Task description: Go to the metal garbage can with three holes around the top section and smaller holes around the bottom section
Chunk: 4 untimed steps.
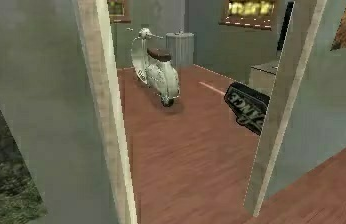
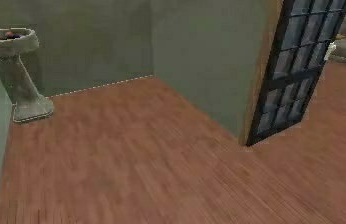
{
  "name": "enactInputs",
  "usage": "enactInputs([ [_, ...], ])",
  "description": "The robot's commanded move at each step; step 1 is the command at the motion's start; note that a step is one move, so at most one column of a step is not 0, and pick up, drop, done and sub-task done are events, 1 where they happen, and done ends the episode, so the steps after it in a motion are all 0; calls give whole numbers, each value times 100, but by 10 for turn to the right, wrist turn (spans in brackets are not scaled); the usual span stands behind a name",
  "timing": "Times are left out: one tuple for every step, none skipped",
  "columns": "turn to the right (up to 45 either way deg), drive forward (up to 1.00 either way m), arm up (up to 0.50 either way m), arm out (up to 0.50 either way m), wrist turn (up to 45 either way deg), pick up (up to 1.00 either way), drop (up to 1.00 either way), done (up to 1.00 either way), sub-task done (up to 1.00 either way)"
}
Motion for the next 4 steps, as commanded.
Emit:
enactInputs([
  [450, 0, 0, 0, 0, 0, 0, 0, 0],
  [450, 0, 0, 0, 0, 0, 0, 0, 0],
  [450, 0, 0, 0, 0, 0, 0, 0, 0],
  [180, 0, 0, 0, 0, 0, 0, 0, 0],
])
